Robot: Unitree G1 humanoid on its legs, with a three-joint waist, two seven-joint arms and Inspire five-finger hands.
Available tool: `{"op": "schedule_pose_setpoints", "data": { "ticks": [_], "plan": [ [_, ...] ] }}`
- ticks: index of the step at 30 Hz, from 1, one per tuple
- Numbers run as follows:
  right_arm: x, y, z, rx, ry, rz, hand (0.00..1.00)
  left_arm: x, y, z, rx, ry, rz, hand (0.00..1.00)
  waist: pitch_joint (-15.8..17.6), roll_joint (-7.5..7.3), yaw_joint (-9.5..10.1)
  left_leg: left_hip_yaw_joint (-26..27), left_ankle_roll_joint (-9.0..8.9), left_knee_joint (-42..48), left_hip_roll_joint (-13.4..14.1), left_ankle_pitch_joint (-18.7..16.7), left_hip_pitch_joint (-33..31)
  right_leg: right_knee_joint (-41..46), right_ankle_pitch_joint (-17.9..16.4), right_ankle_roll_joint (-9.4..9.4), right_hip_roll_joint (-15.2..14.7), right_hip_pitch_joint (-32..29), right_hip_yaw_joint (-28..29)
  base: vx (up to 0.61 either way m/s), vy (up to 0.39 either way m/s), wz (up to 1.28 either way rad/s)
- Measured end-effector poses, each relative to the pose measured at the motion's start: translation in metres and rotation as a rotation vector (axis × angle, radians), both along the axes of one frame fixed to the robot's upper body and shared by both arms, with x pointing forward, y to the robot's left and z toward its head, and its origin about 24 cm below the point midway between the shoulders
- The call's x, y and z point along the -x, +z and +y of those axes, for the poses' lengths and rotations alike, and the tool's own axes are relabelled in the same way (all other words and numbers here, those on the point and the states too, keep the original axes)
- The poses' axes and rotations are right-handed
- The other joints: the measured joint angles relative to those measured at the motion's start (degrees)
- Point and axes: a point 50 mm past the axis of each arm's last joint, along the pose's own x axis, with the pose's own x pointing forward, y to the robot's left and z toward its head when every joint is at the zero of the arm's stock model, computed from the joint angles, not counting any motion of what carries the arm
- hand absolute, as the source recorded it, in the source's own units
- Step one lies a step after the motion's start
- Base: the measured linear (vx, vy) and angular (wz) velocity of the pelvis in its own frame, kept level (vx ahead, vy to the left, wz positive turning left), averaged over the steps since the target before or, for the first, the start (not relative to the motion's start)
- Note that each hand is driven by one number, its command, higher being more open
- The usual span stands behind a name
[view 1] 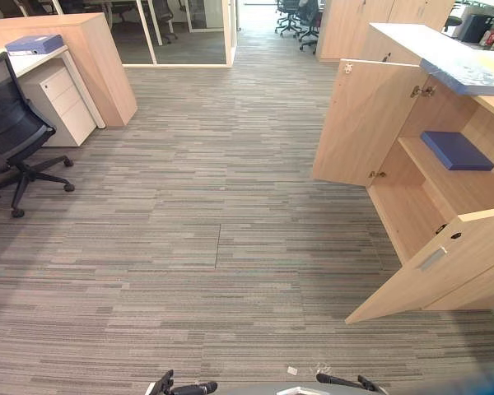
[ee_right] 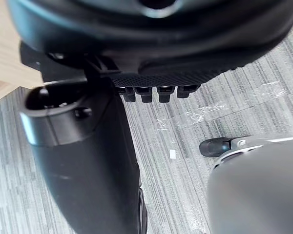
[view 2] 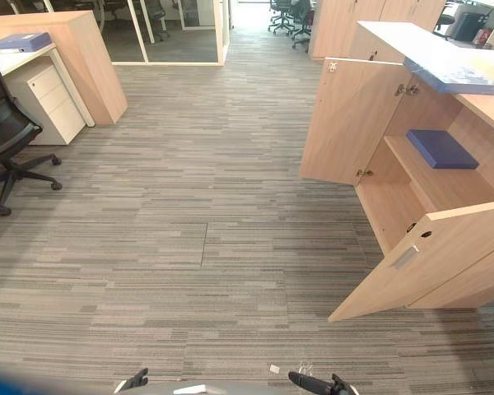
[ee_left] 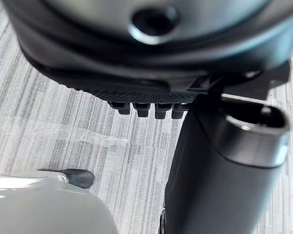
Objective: Walk over to the cabinet, pick up the folder, carry it to the office cabinet, place the folder inside the office cabinet, then close the office cabinet door
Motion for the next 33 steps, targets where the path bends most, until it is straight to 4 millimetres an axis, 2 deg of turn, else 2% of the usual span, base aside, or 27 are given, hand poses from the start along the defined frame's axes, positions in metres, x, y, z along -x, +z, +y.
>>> {"op": "schedule_pose_setpoints", "data": {
  "ticks": [4,7,12,18,28,30,31,33],
  "plan": [
    [-0.013,-0.001,0.018,-0.046,-0.004,-0.032,1.0,-0.002,0.0,0.0,0.007,0.013,-0.013,1.0,0.3,-0.12,0.05,0.0,-0.01,0.0,0.0,0.0,0.2,0.0,-0.1,0.42,0.0,0.1,-0.6,-0.01,-0.003,0.01],
    [-0.019,0.0,0.021,-0.059,0.006,-0.047,1.0,-0.002,0.0,0.0,0.008,0.016,-0.016,1.0,0.8,-0.16,0.15,-0.1,-0.1,-0.2,0.0,0.1,0.8,0.0,-0.1,0.43,-0.1,0.7,-0.8,-0.03,-0.005,0.03],
    [-0.017,0.0,0.021,-0.061,0.005,-0.044,1.0,-0.002,0.0,0.0,0.004,0.014,-0.015,1.0,0.9,-0.29,0.12,-0.1,-0.4,-1.2,-0.1,0.8,1.1,0.0,-0.1,0.42,-0.1,0.6,-1.1,-0.03,-0.006,0.0],
    [-0.018,0.0,0.022,-0.058,0.001,-0.043,1.0,-0.004,0.001,0.002,-0.048,-0.041,-0.012,1.0,1.4,-0.67,0.08,-0.2,0.37,-2.1,-0.1,1.6,1.4,0.0,-0.1,0.38,-0.2,0.6,-1.7,-0.04,-0.013,0.02],
    [-0.019,0.0,0.022,-0.051,-0.008,-0.048,1.0,-0.004,0.002,0.004,-0.07,-0.036,-0.015,1.0,1.9,-1.19,0.07,-0.1,0.45,-2.4,-0.2,1.7,1.1,0.0,0.0,0.34,-0.2,0.0,-2.2,-0.01,-0.002,0.0],
    [-0.021,0.0,0.024,-0.053,-0.006,-0.055,1.0,-0.009,0.004,0.007,-0.08,-0.04,-0.03,1.0,3.0,-1.8,0.02,-0.1,-1.06,0.9,-0.3,0.3,-0.5,0.0,-0.1,0.29,-0.5,0.1,-2.3,0.0,-0.004,0.03],
    [-0.025,0.001,0.024,-0.054,-0.003,-0.066,1.0,-0.015,0.005,0.009,-0.089,-0.043,-0.047,1.0,4.3,-2.06,0.03,0.2,-1.88,7.1,-0.2,-2.4,-3.4,0.2,-0.1,0.04,-0.5,0.1,-2.4,-0.05,0.003,0.06],
    [-0.033,0.003,0.022,-0.05,-0.006,-0.084,1.0,-0.022,0.007,0.009,-0.096,-0.043,-0.069,1.0,7.0,-1.38,0.06,1.7,-4.27,20.0,1.1,-6.7,-8.0,1.1,-1.2,-2.44,0.1,0.9,-2.4,-0.07,0.009,0.02]
  ]
}}
